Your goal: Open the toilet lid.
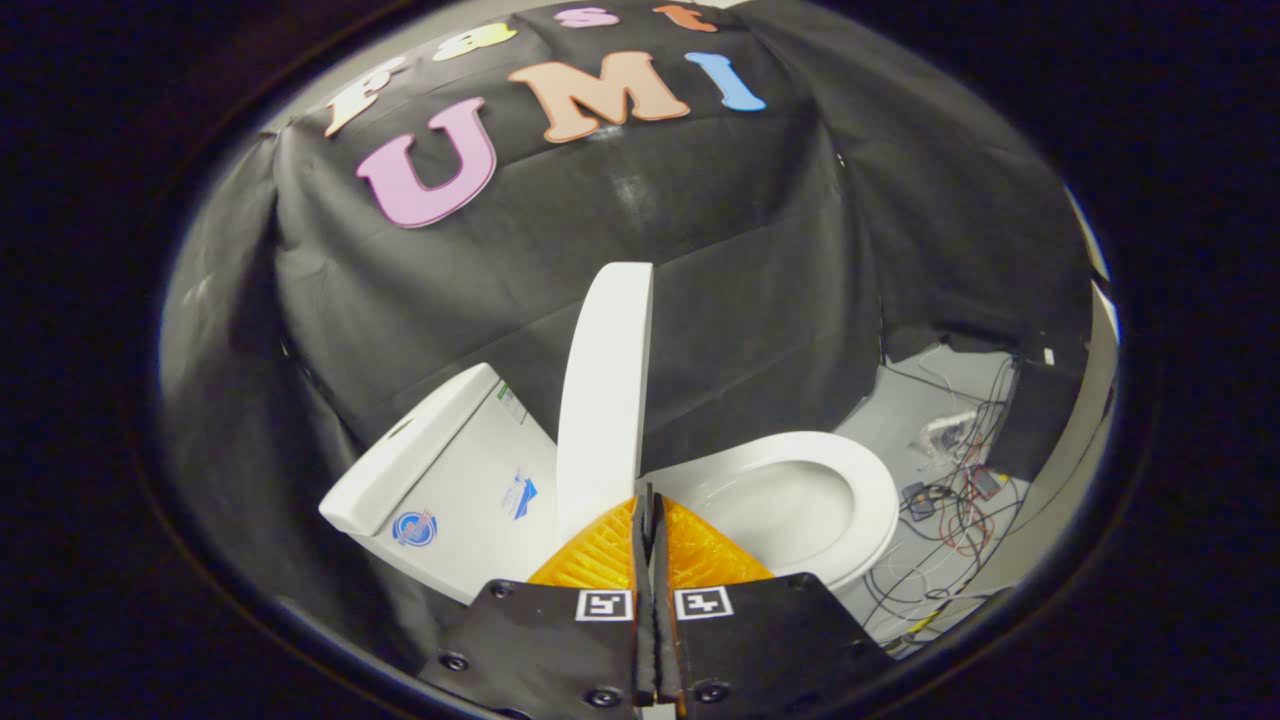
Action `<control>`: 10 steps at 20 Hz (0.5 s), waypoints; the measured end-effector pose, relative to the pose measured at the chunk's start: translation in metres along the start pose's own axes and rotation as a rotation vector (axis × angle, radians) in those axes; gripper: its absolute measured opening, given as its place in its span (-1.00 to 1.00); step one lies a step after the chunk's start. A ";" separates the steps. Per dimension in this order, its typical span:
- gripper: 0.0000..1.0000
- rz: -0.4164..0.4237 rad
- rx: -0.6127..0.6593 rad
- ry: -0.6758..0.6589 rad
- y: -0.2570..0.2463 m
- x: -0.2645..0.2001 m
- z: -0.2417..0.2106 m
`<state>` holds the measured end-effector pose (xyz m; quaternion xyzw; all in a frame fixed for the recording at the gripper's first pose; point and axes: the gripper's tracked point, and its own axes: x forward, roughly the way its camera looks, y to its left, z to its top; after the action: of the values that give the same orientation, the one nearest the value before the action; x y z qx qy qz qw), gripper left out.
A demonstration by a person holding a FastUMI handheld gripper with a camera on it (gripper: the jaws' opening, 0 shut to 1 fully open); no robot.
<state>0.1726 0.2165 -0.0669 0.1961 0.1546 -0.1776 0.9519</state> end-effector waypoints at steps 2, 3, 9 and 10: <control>-0.97 -0.003 -0.024 -0.013 0.010 -0.001 0.003; -0.97 -0.004 -0.032 -0.016 0.015 -0.002 0.004; -0.97 0.004 -0.110 -0.036 0.050 0.000 0.008; -0.97 0.006 -0.128 -0.038 0.058 0.001 0.007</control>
<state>0.1977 0.2630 -0.0425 0.1318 0.1471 -0.1680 0.9658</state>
